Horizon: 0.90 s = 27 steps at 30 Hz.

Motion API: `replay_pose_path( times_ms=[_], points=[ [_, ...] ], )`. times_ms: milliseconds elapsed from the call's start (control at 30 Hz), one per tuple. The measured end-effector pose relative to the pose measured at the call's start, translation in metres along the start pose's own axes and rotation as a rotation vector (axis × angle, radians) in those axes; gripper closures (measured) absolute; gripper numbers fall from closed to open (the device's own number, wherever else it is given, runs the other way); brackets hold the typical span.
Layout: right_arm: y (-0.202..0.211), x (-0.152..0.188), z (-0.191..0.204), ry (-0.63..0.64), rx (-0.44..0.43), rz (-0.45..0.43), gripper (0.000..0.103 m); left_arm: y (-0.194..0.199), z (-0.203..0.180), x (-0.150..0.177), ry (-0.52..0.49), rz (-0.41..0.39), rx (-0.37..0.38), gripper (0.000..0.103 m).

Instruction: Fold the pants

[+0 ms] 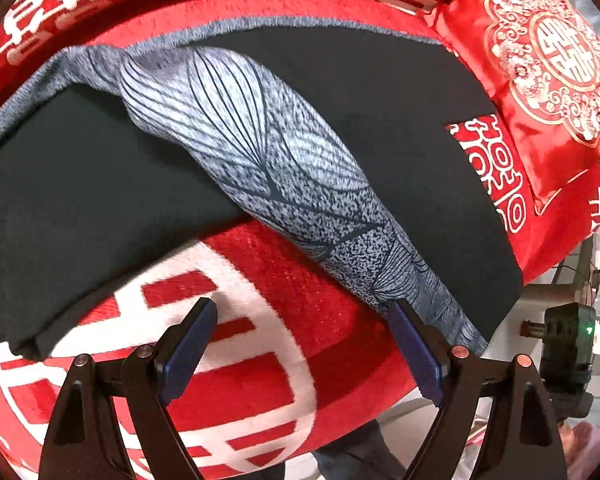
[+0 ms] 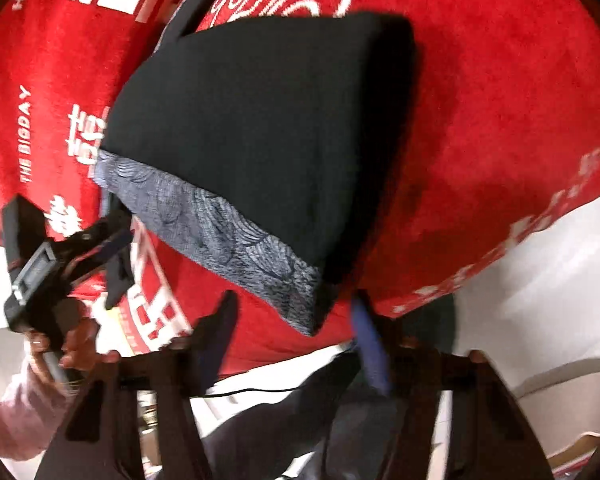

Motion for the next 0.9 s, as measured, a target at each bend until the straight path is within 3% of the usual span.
replay_pose_path(
  times_ms=[67,133,333,567,767,900],
  points=[
    [-0.001,-0.003,0.000,-0.045,-0.055,0.004,0.084,-0.003,-0.005,-0.001,0.004,-0.002,0.003,0.015],
    [-0.002,-0.004,0.001,-0.092,-0.081,0.017,0.090,-0.003,-0.009,-0.003,0.004,0.001,0.016,0.015],
    [0.041,-0.037,0.048,-0.069,-0.212,-0.059,0.091,0.014,-0.026,-0.030,0.022,-0.051,0.043,0.015],
    [0.082,-0.146,0.110,0.084,-0.257,-0.169,0.091,0.048,-0.038,-0.102,0.025,-0.202,0.036,0.015],
    [0.056,-0.251,0.145,0.218,-0.203,-0.174,0.091,0.063,-0.005,-0.148,0.035,-0.300,-0.082,0.015],
    [0.015,-0.310,0.137,0.281,-0.084,-0.120,0.086,0.036,0.031,-0.153,0.091,-0.277,-0.189,0.015]
  ],
)
Point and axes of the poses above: each gripper's, at about its wrist camera, not at the fingertips, and y roughly against the way its jaws point, z to its left, x to its underside, the point moved 9 cm from there along -y, roughly the way its jaws point, and after that the axes turned 13 degrees about -z, right-handed, at the moved point
